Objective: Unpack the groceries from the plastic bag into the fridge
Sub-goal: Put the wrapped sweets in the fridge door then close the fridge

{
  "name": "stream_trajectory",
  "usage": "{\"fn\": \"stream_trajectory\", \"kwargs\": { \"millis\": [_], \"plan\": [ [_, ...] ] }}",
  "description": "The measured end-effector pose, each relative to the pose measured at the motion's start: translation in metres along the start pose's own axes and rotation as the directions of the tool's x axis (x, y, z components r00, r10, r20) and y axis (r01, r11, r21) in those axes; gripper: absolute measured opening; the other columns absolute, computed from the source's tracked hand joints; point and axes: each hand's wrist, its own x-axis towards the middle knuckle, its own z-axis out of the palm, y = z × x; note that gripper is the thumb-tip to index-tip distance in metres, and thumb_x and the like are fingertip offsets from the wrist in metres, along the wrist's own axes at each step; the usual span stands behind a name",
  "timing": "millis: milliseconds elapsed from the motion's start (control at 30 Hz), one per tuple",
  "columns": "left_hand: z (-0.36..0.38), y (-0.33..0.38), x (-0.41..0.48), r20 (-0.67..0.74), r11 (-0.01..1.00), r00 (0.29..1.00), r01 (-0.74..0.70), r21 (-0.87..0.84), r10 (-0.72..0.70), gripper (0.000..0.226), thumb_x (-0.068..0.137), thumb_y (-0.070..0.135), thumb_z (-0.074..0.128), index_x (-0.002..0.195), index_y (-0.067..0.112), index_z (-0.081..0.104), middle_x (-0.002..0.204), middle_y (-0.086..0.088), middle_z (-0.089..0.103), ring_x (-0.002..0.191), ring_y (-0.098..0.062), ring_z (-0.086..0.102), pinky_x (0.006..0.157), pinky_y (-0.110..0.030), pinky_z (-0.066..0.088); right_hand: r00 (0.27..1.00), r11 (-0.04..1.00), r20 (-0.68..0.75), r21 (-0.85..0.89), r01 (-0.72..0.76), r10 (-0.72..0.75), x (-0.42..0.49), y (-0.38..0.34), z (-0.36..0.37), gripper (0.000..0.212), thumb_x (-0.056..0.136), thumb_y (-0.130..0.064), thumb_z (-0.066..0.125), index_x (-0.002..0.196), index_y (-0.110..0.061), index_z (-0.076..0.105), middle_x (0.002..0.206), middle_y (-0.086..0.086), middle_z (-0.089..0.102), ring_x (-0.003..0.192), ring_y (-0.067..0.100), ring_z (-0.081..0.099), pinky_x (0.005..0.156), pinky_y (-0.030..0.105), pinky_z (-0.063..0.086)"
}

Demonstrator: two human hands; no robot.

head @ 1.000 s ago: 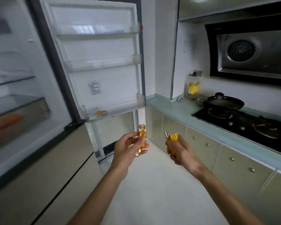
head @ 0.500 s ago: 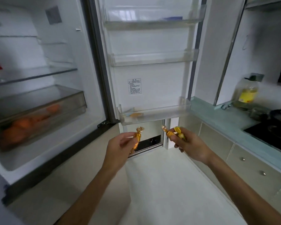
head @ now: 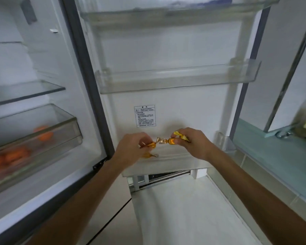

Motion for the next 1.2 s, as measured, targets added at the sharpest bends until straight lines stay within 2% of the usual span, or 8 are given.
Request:
{"fn": "stream_trajectory", "kwargs": {
  "millis": [100,233,367,467,633,833,1000,1200],
  "plan": [
    [0.009,-0.015,0.028,0.183,0.979,0.983,-0.025,0.201,-0.012,0.018,0.074,0.035,0.082,0.087,0.028,0.072,0.083,0.015,0.067,0.079,-0.004,0.063,0.073,-0.023,0.052,0.984,0.996,0.171,-0.079,-0.037,0.050,0.031,0.021,0.007,0.015,0.087,-0.032,0.068,0.100,-0.024,0.071,0.095,-0.001,0.068,0.088,0.016,0.061,0.078,0.030,0.046],
    [0.022,-0.022,0.046,0.365,0.945,0.931,-0.128,0.300,0.010,0.015,0.076,0.029,0.078,0.089,0.023,0.073,0.092,0.007,0.070,0.087,-0.009,0.062,0.073,-0.020,0.047,0.941,0.971,0.334,-0.236,0.025,0.057,0.060,0.038,0.029,0.025,0.083,-0.033,0.073,0.101,-0.016,0.071,0.104,0.000,0.062,0.098,0.019,0.057,0.086,0.032,0.046],
    [0.030,-0.032,0.052,0.410,0.980,0.912,-0.068,0.187,-0.015,0.027,0.072,0.015,0.083,0.097,0.016,0.074,0.096,0.003,0.072,0.088,-0.010,0.067,0.078,-0.025,0.055,0.937,0.942,0.347,-0.327,0.073,0.048,0.074,0.054,0.042,0.031,0.075,-0.044,0.078,0.088,-0.018,0.065,0.093,-0.001,0.060,0.090,0.021,0.057,0.082,0.037,0.049],
    [0.031,-0.040,0.052,0.372,0.997,0.928,-0.018,0.068,-0.009,0.027,0.072,0.021,0.086,0.095,0.015,0.074,0.090,0.005,0.072,0.082,-0.007,0.068,0.074,-0.021,0.057,0.941,0.940,0.337,-0.332,0.083,0.037,0.074,0.054,0.042,0.028,0.074,-0.042,0.078,0.078,-0.024,0.057,0.089,-0.001,0.059,0.086,0.020,0.055,0.077,0.036,0.049],
    [0.029,-0.032,0.052,0.245,0.995,0.965,-0.095,-0.001,0.092,0.010,0.084,0.025,0.075,0.093,0.021,0.073,0.086,0.008,0.070,0.080,-0.006,0.066,0.077,-0.030,0.057,0.986,0.970,0.137,-0.236,-0.060,0.094,0.052,0.051,0.027,0.030,0.089,-0.039,0.062,0.106,-0.015,0.064,0.103,0.001,0.062,0.093,0.020,0.060,0.084,0.037,0.052],
    [0.028,0.019,0.050,0.244,0.968,0.938,-0.226,-0.109,0.246,0.007,0.086,0.032,0.069,0.090,0.029,0.073,0.081,0.011,0.073,0.075,-0.007,0.067,0.069,-0.031,0.056,0.977,0.966,-0.112,-0.166,-0.200,0.183,-0.006,0.036,-0.019,0.029,0.093,-0.033,0.059,0.114,-0.016,0.068,0.110,0.002,0.070,0.097,0.015,0.065,0.092,0.034,0.051],
    [0.060,0.068,0.033,0.252,0.922,0.898,-0.303,-0.241,0.361,0.008,0.083,0.029,0.070,0.090,0.029,0.074,0.081,0.011,0.074,0.071,-0.006,0.068,0.072,-0.028,0.056,0.870,0.939,-0.430,-0.122,-0.320,0.241,-0.083,0.035,-0.051,0.028,0.090,-0.014,0.063,0.118,-0.011,0.066,0.109,0.006,0.070,0.095,0.018,0.066,0.085,0.023,0.046],
    [0.118,0.121,0.005,0.437,0.897,0.783,-0.384,-0.220,0.442,0.016,0.083,0.031,0.070,0.099,0.027,0.072,0.082,0.014,0.070,0.068,-0.002,0.065,0.076,-0.028,0.056,0.748,0.802,-0.469,-0.126,-0.584,0.471,-0.195,0.035,-0.070,0.029,0.087,-0.019,0.066,0.115,-0.011,0.066,0.107,0.008,0.070,0.097,0.022,0.066,0.089,0.031,0.050]
  ]
}}
